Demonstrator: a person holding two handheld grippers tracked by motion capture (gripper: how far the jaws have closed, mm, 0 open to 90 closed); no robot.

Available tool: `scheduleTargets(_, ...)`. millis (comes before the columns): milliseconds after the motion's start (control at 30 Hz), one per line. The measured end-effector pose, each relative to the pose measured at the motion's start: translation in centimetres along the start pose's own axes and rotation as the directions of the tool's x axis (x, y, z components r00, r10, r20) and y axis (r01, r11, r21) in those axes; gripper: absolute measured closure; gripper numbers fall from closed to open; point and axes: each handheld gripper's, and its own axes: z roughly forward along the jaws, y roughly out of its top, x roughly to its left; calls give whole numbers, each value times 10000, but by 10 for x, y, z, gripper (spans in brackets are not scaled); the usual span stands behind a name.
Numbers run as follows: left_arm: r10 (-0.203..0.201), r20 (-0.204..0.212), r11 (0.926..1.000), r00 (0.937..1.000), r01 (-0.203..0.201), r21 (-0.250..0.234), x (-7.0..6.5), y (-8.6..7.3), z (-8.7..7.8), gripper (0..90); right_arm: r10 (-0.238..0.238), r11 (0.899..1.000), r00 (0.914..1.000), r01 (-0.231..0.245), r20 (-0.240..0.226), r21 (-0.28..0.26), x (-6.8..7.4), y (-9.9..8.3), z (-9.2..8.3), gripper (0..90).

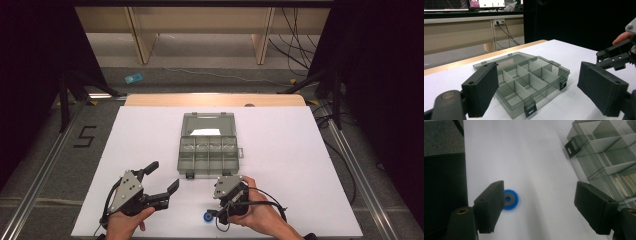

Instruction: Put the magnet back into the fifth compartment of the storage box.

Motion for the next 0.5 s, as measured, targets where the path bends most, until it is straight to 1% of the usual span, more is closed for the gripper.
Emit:
scheduleTargets(100,25,6,10000,10000,-25,-14,0,0,0,161,-115,9998,9997,118,-199,188,0,2,3,258)
scheduleTargets(200,30,9,10000,10000,-30,-13,0,0,0,161,-212,9990,9993,224,-306,397,2,4,6,259)
scheduleTargets(333,30,14,10000,10000,-30,-25,0,0,0,161,-268,9983,9989,286,-379,503,3,6,9,260)
scheduleTargets(500,21,23,10000,10000,-21,-30,0,0,0,161,-501,9954,9970,546,-583,784,6,8,15,273)
